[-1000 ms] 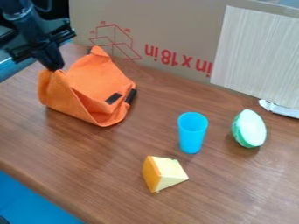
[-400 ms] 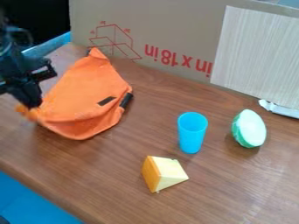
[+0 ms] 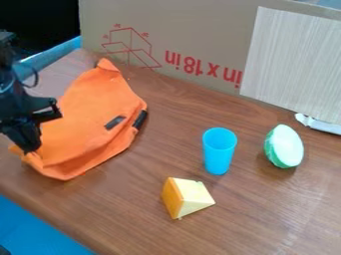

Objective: Unfold the cloth from top right to bottom left

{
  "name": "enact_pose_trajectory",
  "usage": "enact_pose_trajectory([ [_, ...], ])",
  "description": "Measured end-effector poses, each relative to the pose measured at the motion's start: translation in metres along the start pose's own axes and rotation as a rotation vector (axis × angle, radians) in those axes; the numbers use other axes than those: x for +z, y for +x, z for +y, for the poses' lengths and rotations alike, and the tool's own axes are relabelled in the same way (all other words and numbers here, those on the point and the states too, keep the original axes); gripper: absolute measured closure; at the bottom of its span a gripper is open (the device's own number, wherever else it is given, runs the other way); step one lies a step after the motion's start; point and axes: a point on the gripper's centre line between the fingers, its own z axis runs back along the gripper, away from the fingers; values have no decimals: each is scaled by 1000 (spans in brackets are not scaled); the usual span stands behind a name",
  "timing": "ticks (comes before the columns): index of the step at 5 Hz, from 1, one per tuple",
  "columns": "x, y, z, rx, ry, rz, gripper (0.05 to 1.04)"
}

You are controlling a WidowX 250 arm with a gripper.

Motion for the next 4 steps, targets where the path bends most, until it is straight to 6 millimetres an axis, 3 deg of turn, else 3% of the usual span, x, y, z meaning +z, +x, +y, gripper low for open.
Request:
enact_pose_trajectory([
  [1, -2, -6, 2, -14, 11, 22, 784],
  [2, 2, -9, 1, -10, 1, 41, 497],
  [3, 19, -13, -6, -4, -42, 46, 207],
  [4, 36, -14, -5, 7, -70, 61, 81],
])
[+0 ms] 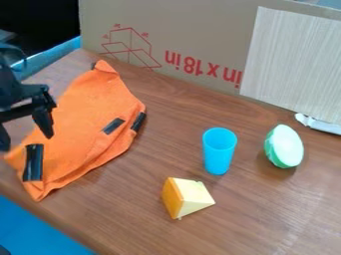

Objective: Unfold the cloth from top right to bottom left

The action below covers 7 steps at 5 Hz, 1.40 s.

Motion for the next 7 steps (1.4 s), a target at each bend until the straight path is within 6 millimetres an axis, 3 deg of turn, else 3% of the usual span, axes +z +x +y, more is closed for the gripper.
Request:
enact_pose_trajectory([
  [3, 13, -3, 19, 14, 64, 30, 83],
  [5, -12, 10, 12, 30, 140, -22, 83],
  [7, -14, 10, 2, 32, 128, -27, 83],
])
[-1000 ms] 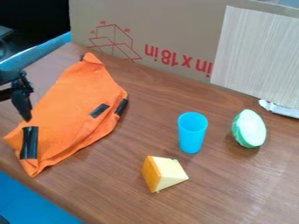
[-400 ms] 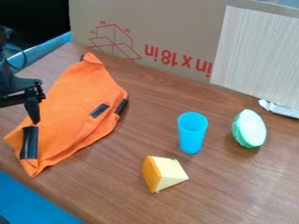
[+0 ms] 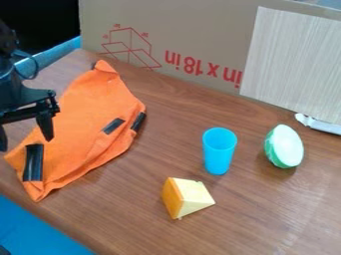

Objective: Unfold the cloth from top right to bottom left

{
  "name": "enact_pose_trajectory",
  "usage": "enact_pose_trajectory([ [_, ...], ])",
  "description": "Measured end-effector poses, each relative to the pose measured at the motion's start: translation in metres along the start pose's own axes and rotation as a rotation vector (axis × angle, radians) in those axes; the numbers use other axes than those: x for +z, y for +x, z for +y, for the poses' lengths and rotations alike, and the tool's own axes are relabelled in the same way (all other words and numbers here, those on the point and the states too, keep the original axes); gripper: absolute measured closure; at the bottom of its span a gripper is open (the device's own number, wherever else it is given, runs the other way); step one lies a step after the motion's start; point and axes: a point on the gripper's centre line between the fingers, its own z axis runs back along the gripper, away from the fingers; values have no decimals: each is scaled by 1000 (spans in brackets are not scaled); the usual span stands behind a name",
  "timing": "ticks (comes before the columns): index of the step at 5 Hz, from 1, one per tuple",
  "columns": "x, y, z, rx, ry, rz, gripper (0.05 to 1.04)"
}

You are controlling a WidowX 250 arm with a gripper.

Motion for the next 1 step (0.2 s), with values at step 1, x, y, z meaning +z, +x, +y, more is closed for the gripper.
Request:
enact_pose_trajectory([
  [1, -14, -2, -5, -4, 36, -14, 130],
])
